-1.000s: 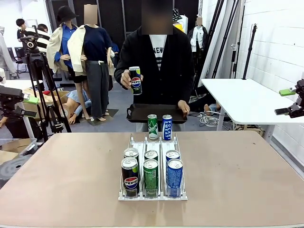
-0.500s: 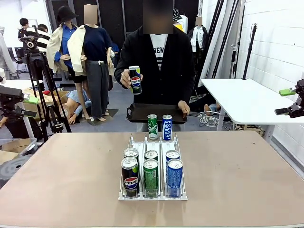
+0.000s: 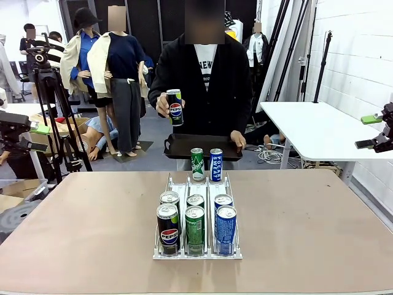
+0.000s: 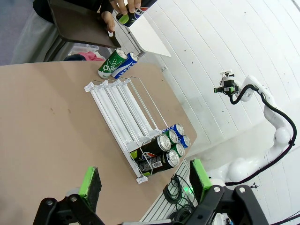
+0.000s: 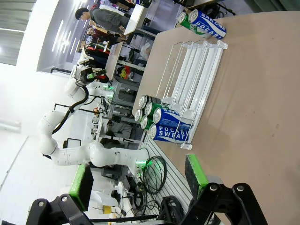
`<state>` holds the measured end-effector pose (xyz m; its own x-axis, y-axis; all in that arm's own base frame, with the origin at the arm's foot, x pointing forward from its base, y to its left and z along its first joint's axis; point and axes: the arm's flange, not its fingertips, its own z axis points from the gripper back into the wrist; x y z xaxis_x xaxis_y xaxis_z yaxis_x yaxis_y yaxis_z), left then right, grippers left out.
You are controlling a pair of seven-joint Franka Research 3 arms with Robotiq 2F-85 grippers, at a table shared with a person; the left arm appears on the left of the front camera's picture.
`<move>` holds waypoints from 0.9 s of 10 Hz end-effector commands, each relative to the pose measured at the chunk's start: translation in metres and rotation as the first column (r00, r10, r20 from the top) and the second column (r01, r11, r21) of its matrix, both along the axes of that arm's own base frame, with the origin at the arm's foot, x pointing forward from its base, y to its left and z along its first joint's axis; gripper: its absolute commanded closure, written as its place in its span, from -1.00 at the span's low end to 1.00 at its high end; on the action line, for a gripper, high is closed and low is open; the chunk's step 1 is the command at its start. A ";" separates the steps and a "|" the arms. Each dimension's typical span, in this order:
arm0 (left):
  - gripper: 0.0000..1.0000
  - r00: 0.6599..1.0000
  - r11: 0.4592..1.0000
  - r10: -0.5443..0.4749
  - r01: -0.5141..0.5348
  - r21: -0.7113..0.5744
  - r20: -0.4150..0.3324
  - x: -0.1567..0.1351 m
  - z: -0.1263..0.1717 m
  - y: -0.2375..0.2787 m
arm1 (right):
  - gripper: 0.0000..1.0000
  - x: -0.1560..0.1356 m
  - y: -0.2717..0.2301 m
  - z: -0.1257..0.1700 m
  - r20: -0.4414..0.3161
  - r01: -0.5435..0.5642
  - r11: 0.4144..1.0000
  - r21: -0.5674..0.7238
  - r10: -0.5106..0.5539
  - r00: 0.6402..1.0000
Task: Retrieve and hand over the desired beverage to the person.
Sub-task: Pick up a can of the same type that the person held from the Automatic Can Dispenser.
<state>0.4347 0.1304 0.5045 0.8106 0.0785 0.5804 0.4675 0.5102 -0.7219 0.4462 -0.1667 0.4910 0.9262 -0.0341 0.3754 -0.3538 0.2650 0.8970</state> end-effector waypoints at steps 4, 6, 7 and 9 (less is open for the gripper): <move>-1.00 1.000 1.000 -0.003 0.003 0.012 -0.006 -0.002 0.000 0.001 | -1.00 0.000 0.001 0.001 -0.010 0.000 1.000 0.001 0.000 1.000; -1.00 1.000 1.000 -0.003 0.003 0.012 -0.006 -0.002 0.000 0.001 | -1.00 0.000 0.001 0.001 -0.010 0.000 1.000 0.001 0.000 1.000; -1.00 1.000 1.000 -0.003 0.003 0.012 -0.006 -0.002 0.000 0.001 | -1.00 0.000 0.001 0.001 -0.010 0.000 1.000 0.001 0.000 1.000; -1.00 1.000 1.000 -0.003 0.003 0.012 -0.006 -0.002 0.000 0.001 | -1.00 0.000 0.001 0.001 -0.010 0.000 1.000 0.001 0.000 1.000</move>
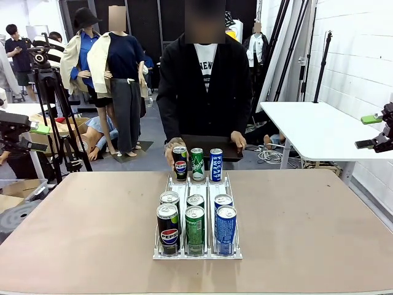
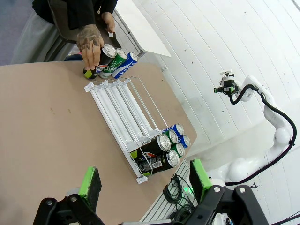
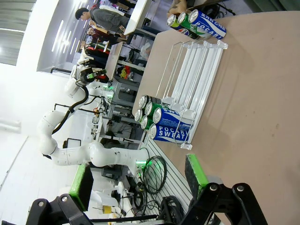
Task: Retrieve and hand over the desired beverage to the person.
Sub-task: Pick up a can of the same type that the person held from the Automatic Can Dispenser.
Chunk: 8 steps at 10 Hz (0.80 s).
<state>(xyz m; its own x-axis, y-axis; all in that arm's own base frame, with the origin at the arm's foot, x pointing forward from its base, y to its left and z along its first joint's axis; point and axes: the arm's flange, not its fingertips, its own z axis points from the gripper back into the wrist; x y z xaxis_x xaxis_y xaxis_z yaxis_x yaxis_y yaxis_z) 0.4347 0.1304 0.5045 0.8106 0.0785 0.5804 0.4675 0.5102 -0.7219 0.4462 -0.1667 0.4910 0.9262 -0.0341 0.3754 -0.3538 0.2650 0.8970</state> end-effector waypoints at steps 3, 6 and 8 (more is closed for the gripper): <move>-1.00 1.000 1.000 -0.003 0.003 0.012 -0.006 -0.002 0.000 0.001 | -1.00 0.000 0.001 0.001 -0.010 0.000 1.000 0.001 0.000 1.000; -1.00 1.000 1.000 -0.003 0.003 0.012 -0.006 -0.002 0.000 0.001 | -1.00 0.000 0.001 0.001 -0.010 0.000 1.000 0.001 0.000 1.000; -1.00 1.000 1.000 -0.003 0.003 0.012 -0.006 -0.002 0.000 0.001 | -1.00 0.000 0.001 0.001 -0.010 0.000 1.000 0.001 0.000 1.000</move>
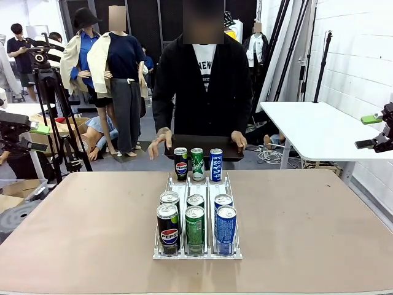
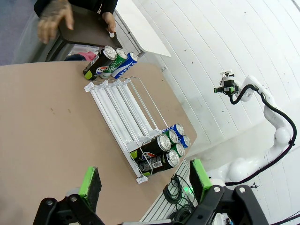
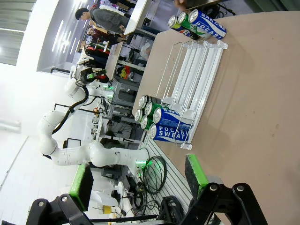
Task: Retrieve and hand over the desired beverage to the person.
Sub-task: Pick up a can of the same type that the person held from the Automatic Can Dispenser.
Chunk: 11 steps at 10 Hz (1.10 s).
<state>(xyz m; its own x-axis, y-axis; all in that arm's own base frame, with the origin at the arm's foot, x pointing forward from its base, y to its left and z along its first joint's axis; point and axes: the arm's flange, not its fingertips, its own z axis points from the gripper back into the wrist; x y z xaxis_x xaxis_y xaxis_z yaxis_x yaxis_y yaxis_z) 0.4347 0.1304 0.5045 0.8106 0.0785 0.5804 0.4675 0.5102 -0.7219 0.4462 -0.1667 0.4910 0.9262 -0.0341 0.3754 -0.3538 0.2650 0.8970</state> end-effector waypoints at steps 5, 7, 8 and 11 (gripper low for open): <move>-1.00 1.000 1.000 -0.003 0.003 0.012 -0.006 -0.002 0.000 0.001 | -1.00 0.000 0.001 0.001 -0.010 0.000 1.000 0.001 0.000 1.000; -1.00 1.000 1.000 -0.003 0.003 0.012 -0.006 -0.002 0.000 0.001 | -1.00 0.000 0.001 0.001 -0.010 0.000 1.000 0.001 0.000 1.000; -1.00 1.000 1.000 -0.003 0.003 0.012 -0.006 -0.002 0.000 0.001 | -1.00 0.000 0.001 0.001 -0.010 0.000 1.000 0.001 0.000 1.000; -1.00 1.000 1.000 -0.003 0.003 0.012 -0.006 -0.002 0.000 0.001 | -1.00 0.000 0.001 0.001 -0.010 0.000 1.000 0.001 0.000 1.000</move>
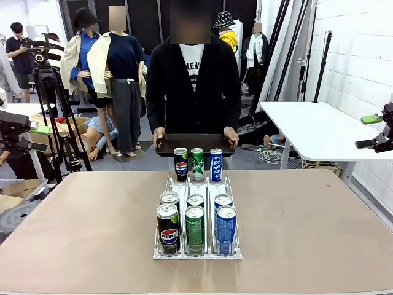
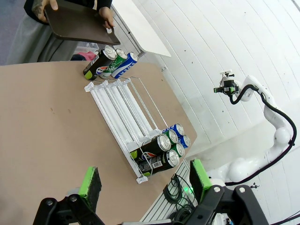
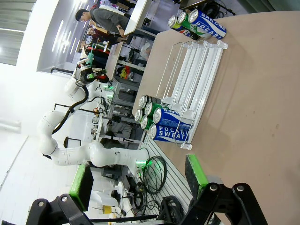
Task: Retrieve and hand over the desired beverage to the person.
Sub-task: Pick up a can of the same type that the person held from the Automatic Can Dispenser.
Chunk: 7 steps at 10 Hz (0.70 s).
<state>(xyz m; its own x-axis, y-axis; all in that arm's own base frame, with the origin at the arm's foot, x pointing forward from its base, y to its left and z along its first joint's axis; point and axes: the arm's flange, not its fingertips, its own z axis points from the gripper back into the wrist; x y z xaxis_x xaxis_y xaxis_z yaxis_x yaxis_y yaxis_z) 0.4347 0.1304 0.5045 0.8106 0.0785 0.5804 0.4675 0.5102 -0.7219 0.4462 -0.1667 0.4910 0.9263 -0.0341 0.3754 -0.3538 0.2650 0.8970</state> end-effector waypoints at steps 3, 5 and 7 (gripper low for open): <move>-1.00 1.000 1.000 0.000 0.000 0.000 0.000 0.000 0.000 0.000 | -1.00 0.000 0.001 0.001 -0.010 0.000 1.000 0.001 0.000 1.000; -1.00 0.995 0.993 -0.101 0.102 -0.051 0.021 -0.027 0.012 -0.005 | -1.00 0.000 0.001 0.001 -0.010 0.000 1.000 0.001 0.000 1.000; -1.00 0.979 0.980 -0.198 0.196 -0.032 -0.050 -0.060 0.026 -0.020 | -1.00 0.000 0.001 0.001 -0.010 0.000 1.000 0.001 0.000 1.000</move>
<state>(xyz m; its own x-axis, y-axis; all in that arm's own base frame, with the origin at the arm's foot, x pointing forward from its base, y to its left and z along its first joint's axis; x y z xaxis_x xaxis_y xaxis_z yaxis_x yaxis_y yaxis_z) 0.3981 0.1121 0.5242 0.8208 -0.0224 0.5708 0.5294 0.4052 -0.7454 0.4464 -0.1664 0.4910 0.9263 -0.0333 0.3753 -0.3539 0.2647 0.8970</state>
